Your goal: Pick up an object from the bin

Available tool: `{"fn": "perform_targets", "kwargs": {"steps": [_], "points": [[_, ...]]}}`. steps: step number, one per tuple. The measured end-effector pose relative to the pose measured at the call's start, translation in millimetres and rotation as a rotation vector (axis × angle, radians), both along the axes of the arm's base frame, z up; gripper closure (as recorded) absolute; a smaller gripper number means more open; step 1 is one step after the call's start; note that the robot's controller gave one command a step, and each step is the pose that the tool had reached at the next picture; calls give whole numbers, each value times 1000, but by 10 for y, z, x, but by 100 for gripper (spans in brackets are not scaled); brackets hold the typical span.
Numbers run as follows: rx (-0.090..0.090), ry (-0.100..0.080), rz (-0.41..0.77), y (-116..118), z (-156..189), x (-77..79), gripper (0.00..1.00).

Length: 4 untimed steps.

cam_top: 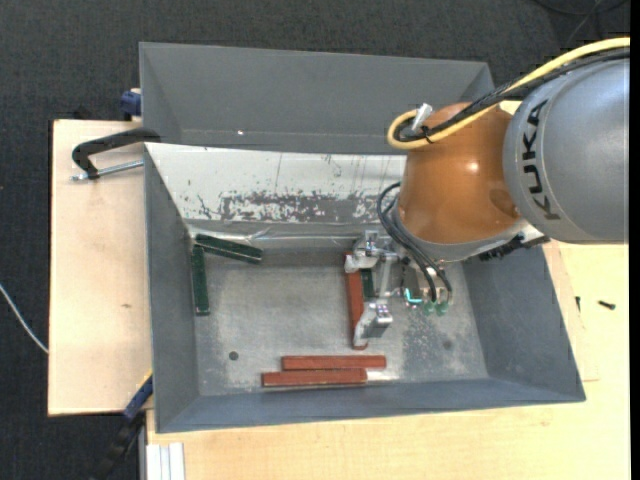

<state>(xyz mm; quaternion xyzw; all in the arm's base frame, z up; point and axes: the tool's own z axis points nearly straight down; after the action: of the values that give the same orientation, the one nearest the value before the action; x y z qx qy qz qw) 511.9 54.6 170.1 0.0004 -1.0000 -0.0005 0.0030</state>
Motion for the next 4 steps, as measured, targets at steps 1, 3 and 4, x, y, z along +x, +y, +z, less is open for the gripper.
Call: {"fn": "perform_targets", "kwargs": {"steps": [1,3,4], "points": [[0,-6,-1,-4,30,11,0],[1,-10,90,170,-758,-141,0],[1,-11,-119,387,-606,-175,0]]}}
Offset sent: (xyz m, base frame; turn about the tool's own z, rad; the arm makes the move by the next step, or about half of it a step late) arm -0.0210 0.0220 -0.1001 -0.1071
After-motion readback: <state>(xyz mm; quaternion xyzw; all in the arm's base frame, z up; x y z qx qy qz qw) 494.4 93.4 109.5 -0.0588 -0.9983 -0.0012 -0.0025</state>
